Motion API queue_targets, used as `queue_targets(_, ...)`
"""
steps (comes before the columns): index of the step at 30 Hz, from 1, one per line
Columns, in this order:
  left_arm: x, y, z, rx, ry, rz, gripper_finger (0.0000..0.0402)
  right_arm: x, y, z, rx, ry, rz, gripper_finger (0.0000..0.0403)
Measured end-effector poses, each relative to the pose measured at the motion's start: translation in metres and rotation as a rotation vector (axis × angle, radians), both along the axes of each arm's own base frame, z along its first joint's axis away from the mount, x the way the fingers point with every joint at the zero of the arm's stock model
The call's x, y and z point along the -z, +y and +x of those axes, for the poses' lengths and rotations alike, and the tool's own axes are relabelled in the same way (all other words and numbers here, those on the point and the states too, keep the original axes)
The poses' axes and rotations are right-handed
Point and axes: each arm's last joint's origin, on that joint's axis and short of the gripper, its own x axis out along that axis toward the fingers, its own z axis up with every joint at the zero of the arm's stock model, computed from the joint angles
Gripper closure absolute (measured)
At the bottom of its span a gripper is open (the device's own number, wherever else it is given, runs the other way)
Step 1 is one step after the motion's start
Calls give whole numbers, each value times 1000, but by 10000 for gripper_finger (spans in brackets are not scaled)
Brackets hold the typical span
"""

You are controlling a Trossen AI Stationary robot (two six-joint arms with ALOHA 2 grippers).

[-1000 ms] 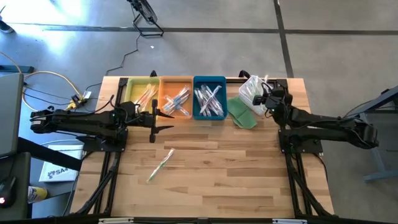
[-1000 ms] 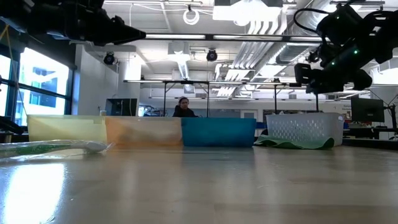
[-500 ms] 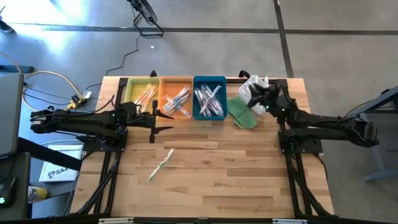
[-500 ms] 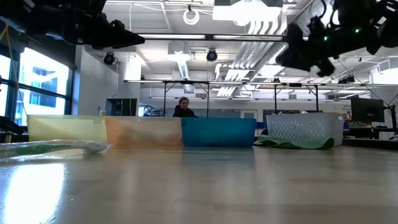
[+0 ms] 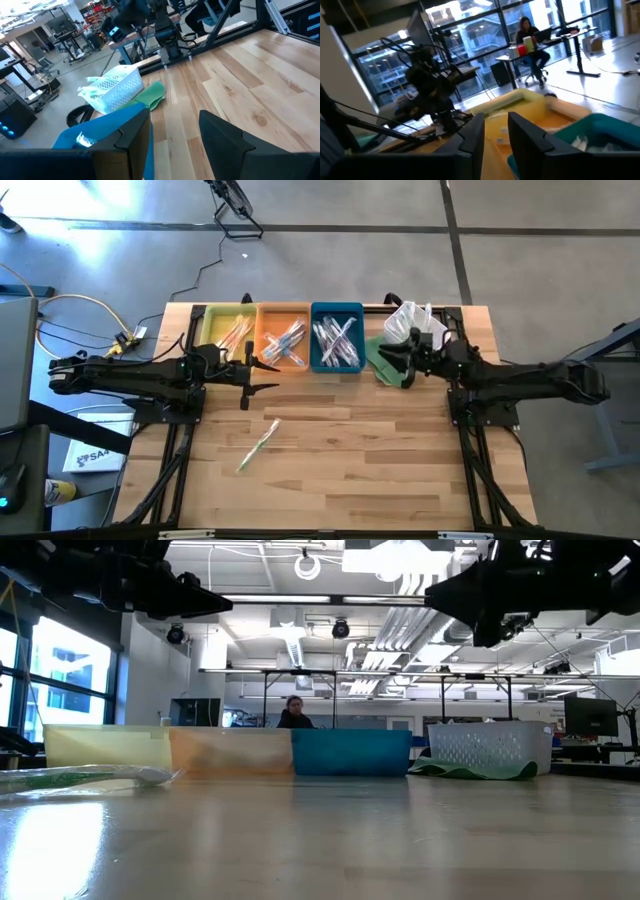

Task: Pick & Place Toothbrushes
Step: Put the green toothbrush into the white bin

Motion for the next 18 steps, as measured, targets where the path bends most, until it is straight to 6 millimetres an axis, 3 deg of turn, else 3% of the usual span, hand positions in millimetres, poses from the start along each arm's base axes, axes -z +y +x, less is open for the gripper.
queue_targets(14, 0, 0, 0, -3, -4, -20, 238, 29, 20, 26, -6, 156, 3, 394)
queue_targets(18, 0, 0, 0, -10, -5, -76, 238, 35, 27, 30, 6, 193, 3, 399)
